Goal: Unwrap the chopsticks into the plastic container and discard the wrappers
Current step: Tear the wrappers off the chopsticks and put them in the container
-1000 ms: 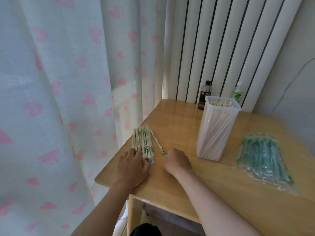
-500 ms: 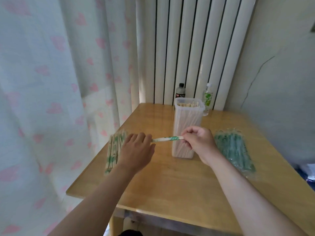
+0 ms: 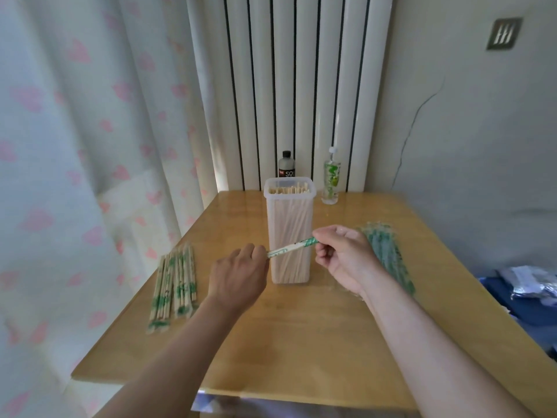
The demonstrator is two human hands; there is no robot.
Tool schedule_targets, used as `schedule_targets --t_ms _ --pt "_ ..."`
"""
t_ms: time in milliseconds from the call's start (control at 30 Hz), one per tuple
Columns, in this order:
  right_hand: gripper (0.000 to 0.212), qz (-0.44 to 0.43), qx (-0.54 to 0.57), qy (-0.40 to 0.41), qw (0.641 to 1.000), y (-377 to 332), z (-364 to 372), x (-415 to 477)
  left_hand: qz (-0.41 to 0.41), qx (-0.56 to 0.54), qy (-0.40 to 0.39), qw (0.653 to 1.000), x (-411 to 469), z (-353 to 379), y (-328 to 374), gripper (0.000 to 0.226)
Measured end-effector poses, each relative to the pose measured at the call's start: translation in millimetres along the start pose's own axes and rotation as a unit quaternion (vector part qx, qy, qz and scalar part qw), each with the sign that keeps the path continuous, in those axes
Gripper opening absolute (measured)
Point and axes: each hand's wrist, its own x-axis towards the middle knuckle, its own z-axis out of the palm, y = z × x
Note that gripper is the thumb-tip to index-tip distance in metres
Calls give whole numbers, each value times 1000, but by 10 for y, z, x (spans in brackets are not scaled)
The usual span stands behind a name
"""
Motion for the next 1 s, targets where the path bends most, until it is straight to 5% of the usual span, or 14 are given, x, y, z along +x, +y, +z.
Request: schedule_targets --t_ms 233,500,1000 --pt "49 21 -34 -10 999 105 102 -44 24 6 55 998 115 -73 216 27" --pt "51 52 -80 -72 993 147 186 -95 26 1 64 998 115 -60 285 31" --pt "52 19 -64 -29 997 93 149 -64 53 -5 69 996 80 -113 143 26"
